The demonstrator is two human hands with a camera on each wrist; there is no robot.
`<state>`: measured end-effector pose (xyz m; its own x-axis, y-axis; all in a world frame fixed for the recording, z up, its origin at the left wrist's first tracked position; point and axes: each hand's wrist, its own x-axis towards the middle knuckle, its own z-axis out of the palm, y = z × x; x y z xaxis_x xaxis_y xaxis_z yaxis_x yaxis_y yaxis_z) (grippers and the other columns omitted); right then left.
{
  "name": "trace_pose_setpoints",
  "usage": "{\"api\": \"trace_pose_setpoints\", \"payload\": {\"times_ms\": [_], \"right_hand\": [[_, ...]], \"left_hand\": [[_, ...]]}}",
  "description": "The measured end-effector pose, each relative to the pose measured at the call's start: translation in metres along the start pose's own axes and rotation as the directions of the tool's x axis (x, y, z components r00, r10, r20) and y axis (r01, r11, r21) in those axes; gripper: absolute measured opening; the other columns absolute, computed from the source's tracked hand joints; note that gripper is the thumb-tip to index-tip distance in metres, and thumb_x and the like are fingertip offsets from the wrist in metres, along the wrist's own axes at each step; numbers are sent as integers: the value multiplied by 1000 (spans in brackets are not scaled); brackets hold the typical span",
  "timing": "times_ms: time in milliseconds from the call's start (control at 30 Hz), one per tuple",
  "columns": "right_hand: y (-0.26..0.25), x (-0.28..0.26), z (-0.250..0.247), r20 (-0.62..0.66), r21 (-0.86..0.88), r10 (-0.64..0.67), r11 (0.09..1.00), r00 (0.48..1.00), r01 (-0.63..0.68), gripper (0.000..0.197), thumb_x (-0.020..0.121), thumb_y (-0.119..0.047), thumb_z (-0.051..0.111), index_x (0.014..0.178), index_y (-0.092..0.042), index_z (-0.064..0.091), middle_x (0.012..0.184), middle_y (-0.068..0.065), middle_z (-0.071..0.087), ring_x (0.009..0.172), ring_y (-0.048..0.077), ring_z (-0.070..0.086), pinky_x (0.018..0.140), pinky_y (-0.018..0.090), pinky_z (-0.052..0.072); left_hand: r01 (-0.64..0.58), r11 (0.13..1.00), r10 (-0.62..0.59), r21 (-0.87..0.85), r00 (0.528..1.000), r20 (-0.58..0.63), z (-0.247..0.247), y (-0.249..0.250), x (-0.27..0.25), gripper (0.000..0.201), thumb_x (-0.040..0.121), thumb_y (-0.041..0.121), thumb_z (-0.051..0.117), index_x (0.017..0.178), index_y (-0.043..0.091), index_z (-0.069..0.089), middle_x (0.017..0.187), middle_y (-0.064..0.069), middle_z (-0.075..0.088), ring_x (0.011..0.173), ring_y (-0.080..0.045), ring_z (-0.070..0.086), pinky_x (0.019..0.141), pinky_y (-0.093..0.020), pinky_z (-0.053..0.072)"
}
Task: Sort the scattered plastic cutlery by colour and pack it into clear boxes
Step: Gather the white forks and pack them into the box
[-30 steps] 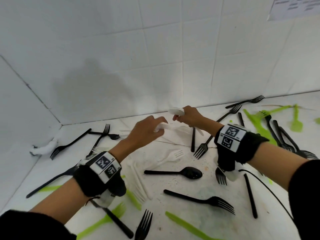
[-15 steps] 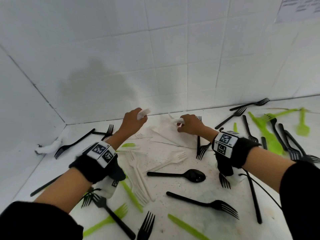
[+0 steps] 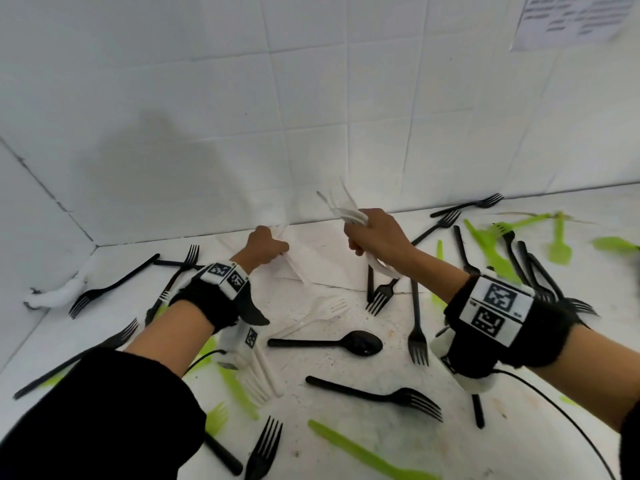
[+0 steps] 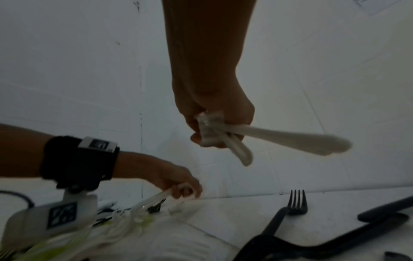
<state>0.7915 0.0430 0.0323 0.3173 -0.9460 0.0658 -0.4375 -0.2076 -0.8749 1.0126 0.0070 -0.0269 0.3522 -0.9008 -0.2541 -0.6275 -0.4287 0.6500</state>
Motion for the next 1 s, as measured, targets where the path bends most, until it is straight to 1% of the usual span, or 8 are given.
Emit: {"api": "trace_pose_setpoints", "payload": {"times_ms": [100,267,367,500,733,833,900,1000], "right_hand": [[6,-8,12,196,-124,-14,991,980,39,15,84,-14,57,70,-9,57,56,-1,55,48,13,51,52,20,42],[17,-21,52,484,-523,34,813,874,258,31,83,-19,65,109,-1,61,104,14,65,81,20,53,59,20,38],[22,-23,66,450,-606,68,756,891,248,37,84,-26,64,115,-7,58,116,10,61,103,27,56,75,27,40],[18,-26,65,411,-649,126,736,903,193,18,83,-31,63,88,-15,56,58,-6,57,47,11,54,49,20,38],[14,-55,52,318,-669,79,725,945,164,30,84,-35,64,65,-17,49,54,-9,58,31,2,49,47,18,35],[6,-65,34,234,-638,-13,752,972,164,33,86,-44,60,76,-12,58,80,5,68,71,18,67,60,24,40],[2,-74,18,148,-627,-116,757,982,185,34,87,-44,59,90,-10,63,95,8,68,95,26,62,68,26,37],[-8,-96,-13,30,-506,-241,833,970,222,31,84,-44,62,95,-15,65,94,5,67,94,24,59,68,26,31]], "left_hand": [[15,970,-28,-242,998,-48,-12,5,-5,59,88,13,56,135,-5,27,82,-4,43,60,-10,39,35,-15,31],[-120,887,78,-445,991,-113,-56,14,-49,6,91,17,55,87,14,51,67,1,46,54,-10,38,38,-12,30],[-142,827,130,-544,990,-60,-76,23,-82,13,93,14,52,82,19,50,67,1,46,54,-11,41,39,-11,35],[-189,769,232,-610,973,-9,-89,29,-122,10,96,11,48,87,16,50,76,-2,52,56,-12,45,42,-14,40],[-81,636,174,-767,984,40,-84,18,-188,13,92,-4,42,99,8,45,93,-14,62,43,-8,52,41,-15,41],[-9,597,138,-802,986,92,-69,9,-213,18,90,-8,37,96,6,48,96,-17,61,44,-8,54,43,-17,45],[33,576,120,-817,985,124,-57,5,-229,19,89,-8,34,91,4,49,96,-17,62,44,-8,54,45,-17,47],[96,545,94,-833,980,175,-36,2,-256,20,91,-4,32,104,-4,48,86,-11,71,52,-9,63,51,-18,53]]}}
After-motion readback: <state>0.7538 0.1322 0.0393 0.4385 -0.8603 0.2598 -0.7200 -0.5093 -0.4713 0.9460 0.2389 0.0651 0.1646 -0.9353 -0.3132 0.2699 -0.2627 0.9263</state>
